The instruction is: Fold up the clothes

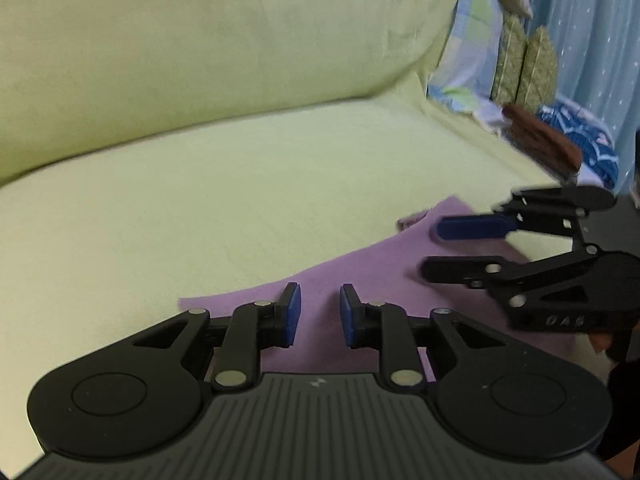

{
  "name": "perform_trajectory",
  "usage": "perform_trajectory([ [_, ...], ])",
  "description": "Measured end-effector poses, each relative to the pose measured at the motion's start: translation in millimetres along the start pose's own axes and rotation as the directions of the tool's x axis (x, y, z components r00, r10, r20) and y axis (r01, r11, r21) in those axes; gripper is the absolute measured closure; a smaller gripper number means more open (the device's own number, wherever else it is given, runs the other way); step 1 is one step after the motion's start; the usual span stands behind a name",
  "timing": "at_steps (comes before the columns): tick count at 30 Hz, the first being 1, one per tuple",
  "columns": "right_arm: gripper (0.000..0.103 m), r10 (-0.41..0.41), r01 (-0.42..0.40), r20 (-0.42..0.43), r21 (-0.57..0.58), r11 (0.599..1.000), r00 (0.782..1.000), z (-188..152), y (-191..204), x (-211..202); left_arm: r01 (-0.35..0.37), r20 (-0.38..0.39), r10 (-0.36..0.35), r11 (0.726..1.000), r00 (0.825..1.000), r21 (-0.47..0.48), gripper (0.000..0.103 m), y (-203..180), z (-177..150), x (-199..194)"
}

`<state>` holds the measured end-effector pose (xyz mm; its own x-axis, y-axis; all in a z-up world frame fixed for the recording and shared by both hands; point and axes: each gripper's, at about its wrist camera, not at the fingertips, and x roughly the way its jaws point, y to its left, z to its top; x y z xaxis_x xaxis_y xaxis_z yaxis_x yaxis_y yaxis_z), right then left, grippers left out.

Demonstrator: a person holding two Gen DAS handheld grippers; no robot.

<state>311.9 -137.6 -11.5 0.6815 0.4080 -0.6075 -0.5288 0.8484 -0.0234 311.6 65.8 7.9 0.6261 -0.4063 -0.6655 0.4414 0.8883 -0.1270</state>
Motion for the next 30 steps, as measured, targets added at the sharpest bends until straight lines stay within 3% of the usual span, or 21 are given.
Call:
perform_trajectory([
  [3, 0.074, -0.015, 0.014, -0.036, -0.036, 0.999, 0.999, 4.5, -3.6, 16.7, -0.021, 0.018, 0.022, 0.999, 1.0, -0.035, 0.076, 13.3, -2.0, -1.5],
  [6, 0.083, -0.039, 0.041, -0.03, 0.087, 0.995, 0.999, 3.7, -29.9, 9.1, -0.057, 0.033, 0.06, 0.995, 0.998, -0.076, 0.077, 29.2, -7.3, -6.3],
  [9, 0.083, -0.101, 0.103, -0.02, 0.139, 0.985, 0.995, 0.2, -44.2, -2.4, -0.11, 0.033, 0.115, 0.987, 0.993, -0.114, 0.08, 35.8, -8.8, -15.4],
  [13, 0.079, -0.04, 0.035, 0.04, 0.124, 0.992, 0.998, -0.9, -36.7, -25.3, -0.057, 0.063, 0.063, 0.993, 0.996, -0.101, 0.08, 11.9, -10.0, -31.9],
  [16, 0.077, 0.005, -0.005, 0.005, 0.046, 0.999, 1.0, -7.8, -19.0, -26.5, -0.035, 0.039, 0.037, 0.999, 0.999, -0.036, 0.079, -12.6, -13.2, -28.9],
  [20, 0.076, -0.044, 0.046, -0.05, 0.046, 0.998, 0.998, -14.9, -20.8, -26.7, -0.085, 0.024, 0.085, 0.996, 0.996, -0.007, 0.076, -17.9, -23.8, -27.5],
  [24, 0.076, -0.075, 0.081, -0.05, 0.128, 0.988, 0.996, -23.2, -32.5, -46.0, -0.127, 0.024, 0.129, 0.989, 0.991, -0.072, 0.076, -12.7, -29.2, -44.4],
  [28, 0.075, -0.017, 0.016, 0.011, 0.131, 0.991, 1.0, -27.2, -21.4, -65.0, -0.136, 0.026, 0.139, 0.988, 0.99, -0.074, 0.076, -32.5, -39.0, -58.6],
  [30, 0.074, 0.025, -0.025, -0.002, 0.049, 0.998, 1.0, -28.7, -1.1, -68.8, -0.156, 0.011, 0.157, 0.985, 0.987, -0.073, 0.076, -44.9, -47.3, -56.5],
])
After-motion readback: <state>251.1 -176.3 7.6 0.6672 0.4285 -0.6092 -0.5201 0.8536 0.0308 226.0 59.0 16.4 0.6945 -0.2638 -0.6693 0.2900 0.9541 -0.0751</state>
